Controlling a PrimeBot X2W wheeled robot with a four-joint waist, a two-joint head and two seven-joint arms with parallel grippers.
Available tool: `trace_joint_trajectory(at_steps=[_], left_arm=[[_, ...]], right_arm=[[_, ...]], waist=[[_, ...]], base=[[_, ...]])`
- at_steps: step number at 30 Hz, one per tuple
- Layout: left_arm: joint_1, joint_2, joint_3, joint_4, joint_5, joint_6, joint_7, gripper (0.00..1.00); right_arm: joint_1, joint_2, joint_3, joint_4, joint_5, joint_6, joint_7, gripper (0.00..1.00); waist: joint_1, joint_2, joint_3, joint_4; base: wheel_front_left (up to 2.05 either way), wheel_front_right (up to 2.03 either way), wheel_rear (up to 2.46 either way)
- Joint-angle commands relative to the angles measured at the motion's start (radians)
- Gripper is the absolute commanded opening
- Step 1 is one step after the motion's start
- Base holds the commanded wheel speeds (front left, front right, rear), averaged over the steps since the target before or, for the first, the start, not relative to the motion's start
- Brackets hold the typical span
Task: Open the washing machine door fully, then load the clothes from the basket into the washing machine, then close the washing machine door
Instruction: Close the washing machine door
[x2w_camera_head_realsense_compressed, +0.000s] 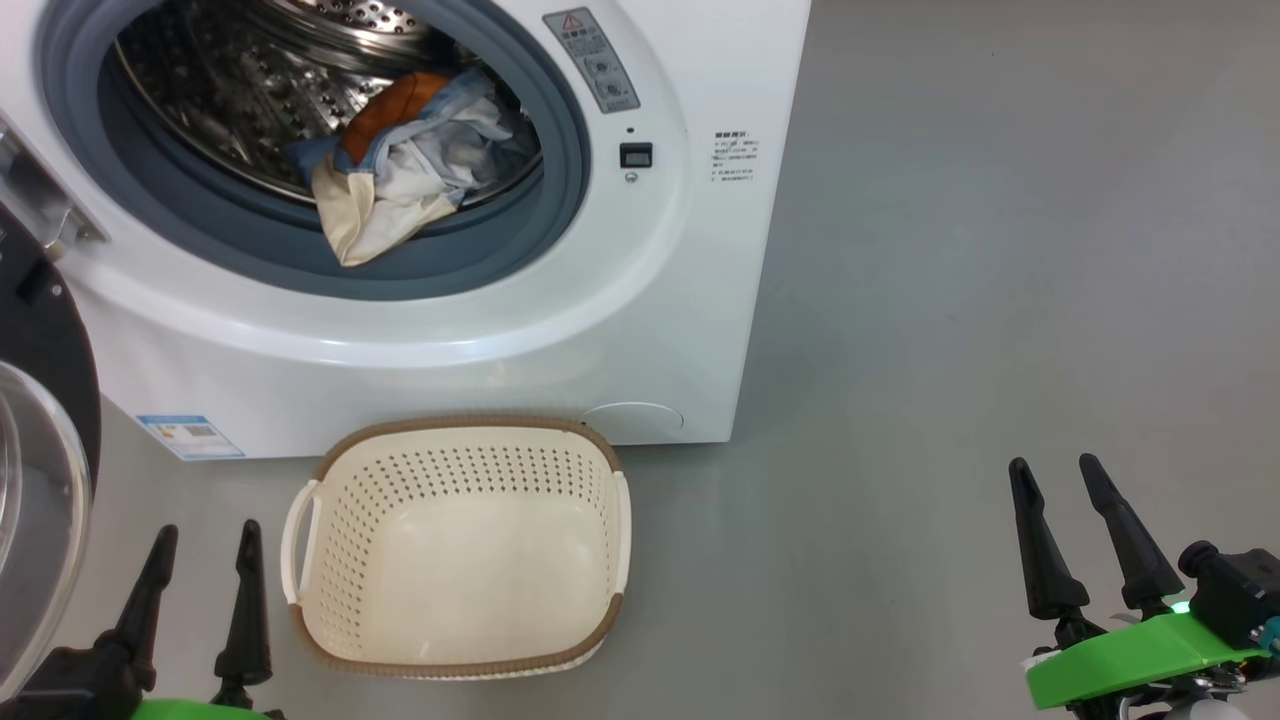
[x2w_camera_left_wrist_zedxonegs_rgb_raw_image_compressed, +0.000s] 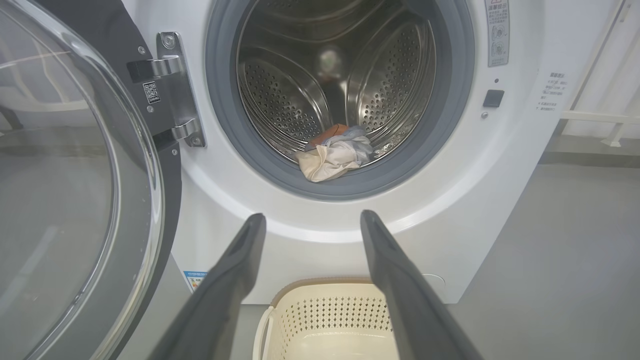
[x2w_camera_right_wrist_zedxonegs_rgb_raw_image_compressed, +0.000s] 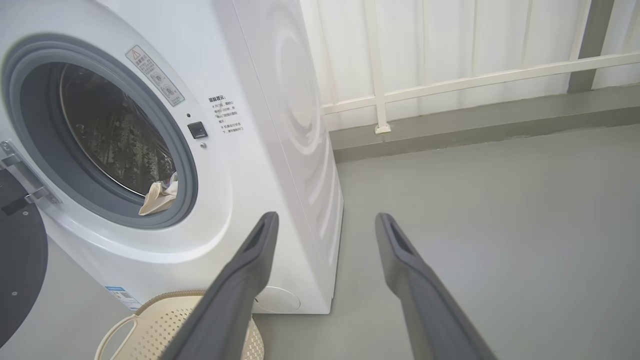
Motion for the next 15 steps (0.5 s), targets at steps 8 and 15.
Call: trace_joint_trajectory(at_steps=[8,15], left_arm=[[-0.020,0.018,0.038,-0.012,0.015,0.001,-0.006,1.00],[-0.013,0.027,0.021,-0.018,-0.004,0.001,-0.006,1.00]], right_arm=[[-0.007,-0.014,0.013,-0.028,-0.003,0.006,-0.008,1.00],[-0.006,-0.013,0.011,-0.027,-0.002,0.006,-0.008,1.00]], waist=[[-0.0001,0.0000,0.005,0.003],[-0.0001,0.0000,0.004,0.005]], base=[[-1.26,1.24,0.02],[-1.09,1.07,0.02]])
